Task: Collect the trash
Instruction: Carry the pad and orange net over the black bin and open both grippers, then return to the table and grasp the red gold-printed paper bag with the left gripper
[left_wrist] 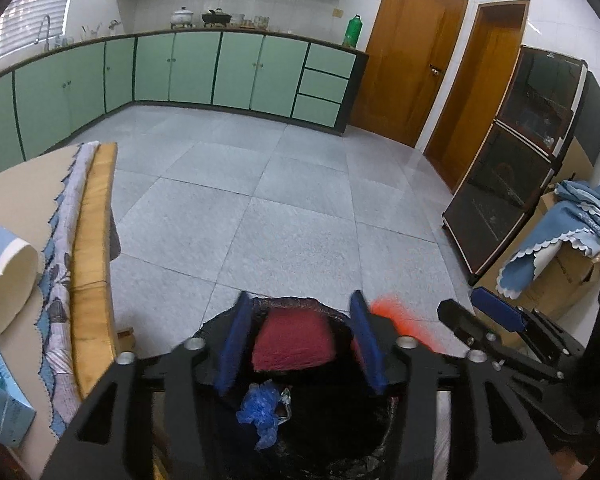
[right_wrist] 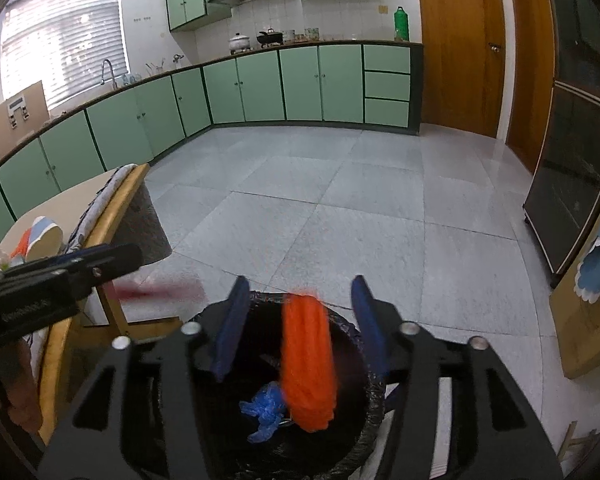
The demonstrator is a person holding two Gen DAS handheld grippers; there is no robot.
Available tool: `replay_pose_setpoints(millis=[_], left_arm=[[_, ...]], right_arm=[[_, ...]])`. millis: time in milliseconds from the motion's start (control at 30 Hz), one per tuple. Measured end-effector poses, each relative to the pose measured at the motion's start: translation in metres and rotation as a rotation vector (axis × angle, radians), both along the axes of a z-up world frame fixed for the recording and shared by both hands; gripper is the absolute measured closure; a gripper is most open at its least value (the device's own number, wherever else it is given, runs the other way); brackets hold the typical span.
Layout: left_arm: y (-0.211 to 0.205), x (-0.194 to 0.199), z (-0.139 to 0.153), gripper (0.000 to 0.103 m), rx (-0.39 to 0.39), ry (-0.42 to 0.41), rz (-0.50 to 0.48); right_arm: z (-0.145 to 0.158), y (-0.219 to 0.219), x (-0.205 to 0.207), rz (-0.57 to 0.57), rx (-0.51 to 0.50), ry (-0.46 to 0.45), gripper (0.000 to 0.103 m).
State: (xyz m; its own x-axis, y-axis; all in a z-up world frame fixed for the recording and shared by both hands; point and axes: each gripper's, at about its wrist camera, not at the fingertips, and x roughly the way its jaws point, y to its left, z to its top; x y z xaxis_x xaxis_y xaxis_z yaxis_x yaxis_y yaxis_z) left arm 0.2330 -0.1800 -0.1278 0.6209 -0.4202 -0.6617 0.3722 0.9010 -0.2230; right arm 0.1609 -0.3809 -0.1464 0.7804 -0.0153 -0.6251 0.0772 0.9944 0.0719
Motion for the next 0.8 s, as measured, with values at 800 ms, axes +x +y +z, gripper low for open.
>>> replay_pose_setpoints(millis=[800], left_arm=[[0.157,-0.078,0.067,0.029,0.102,-0.195,0.375]], right_arm=[[0.064,0.1,-0.015,0.13,0.049,-0.175,0.006]])
